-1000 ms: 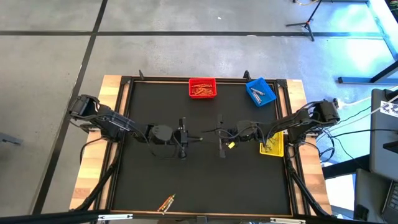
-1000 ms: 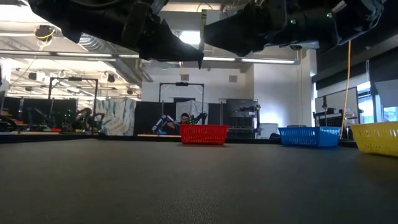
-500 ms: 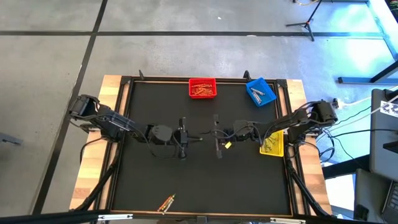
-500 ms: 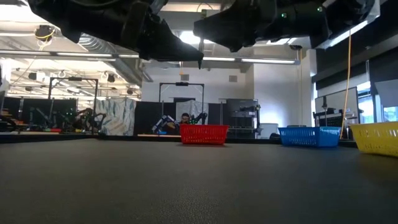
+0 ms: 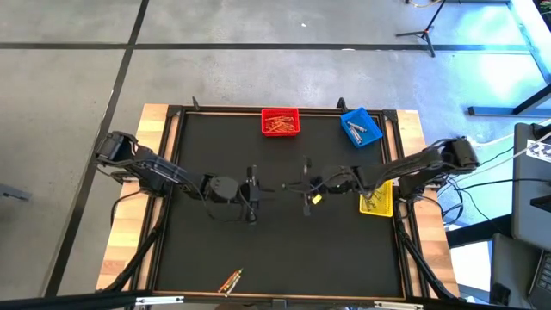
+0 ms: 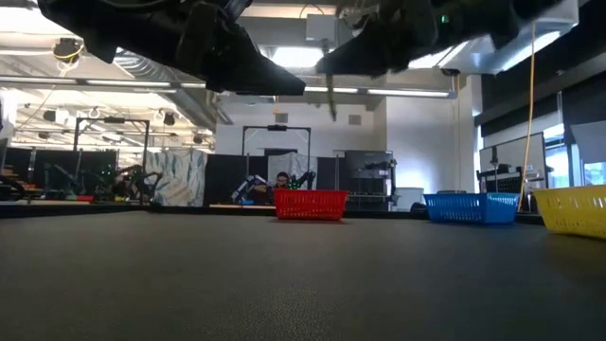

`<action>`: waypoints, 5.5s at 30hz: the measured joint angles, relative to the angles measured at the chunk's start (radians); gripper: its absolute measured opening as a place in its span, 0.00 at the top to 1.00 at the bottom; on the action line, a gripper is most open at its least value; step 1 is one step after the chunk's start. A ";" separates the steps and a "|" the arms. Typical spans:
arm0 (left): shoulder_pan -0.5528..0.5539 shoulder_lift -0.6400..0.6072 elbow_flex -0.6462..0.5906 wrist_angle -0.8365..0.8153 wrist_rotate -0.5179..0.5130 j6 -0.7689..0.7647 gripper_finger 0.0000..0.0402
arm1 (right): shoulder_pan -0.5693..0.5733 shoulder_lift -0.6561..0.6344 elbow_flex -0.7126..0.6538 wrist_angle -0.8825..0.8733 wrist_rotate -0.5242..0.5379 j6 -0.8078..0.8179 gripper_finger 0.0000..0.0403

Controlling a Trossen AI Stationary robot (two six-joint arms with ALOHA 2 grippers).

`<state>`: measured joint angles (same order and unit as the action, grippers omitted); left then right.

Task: Sort crayons
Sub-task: Put the green crayon into the yellow bin, then put the orange crayon into the red bin

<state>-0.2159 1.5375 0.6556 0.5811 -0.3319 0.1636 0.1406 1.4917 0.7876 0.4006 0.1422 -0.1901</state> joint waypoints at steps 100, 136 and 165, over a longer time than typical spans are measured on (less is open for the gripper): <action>-0.872 0.503 0.658 -1.126 -0.175 -1.404 0.73 | 0.652 0.177 0.035 0.039 0.346 0.772 0.58; -0.783 0.498 0.644 -1.358 -0.180 -1.600 0.74 | 0.651 0.181 0.035 0.039 0.347 0.764 0.58; -0.780 0.494 0.862 -1.563 -0.484 -1.340 0.96 | 0.610 0.182 0.035 0.055 0.468 0.726 0.40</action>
<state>-0.9955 2.0315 1.5173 -0.9823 -0.8156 -1.1763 0.7502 1.6741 0.8227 0.4559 0.6102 0.5361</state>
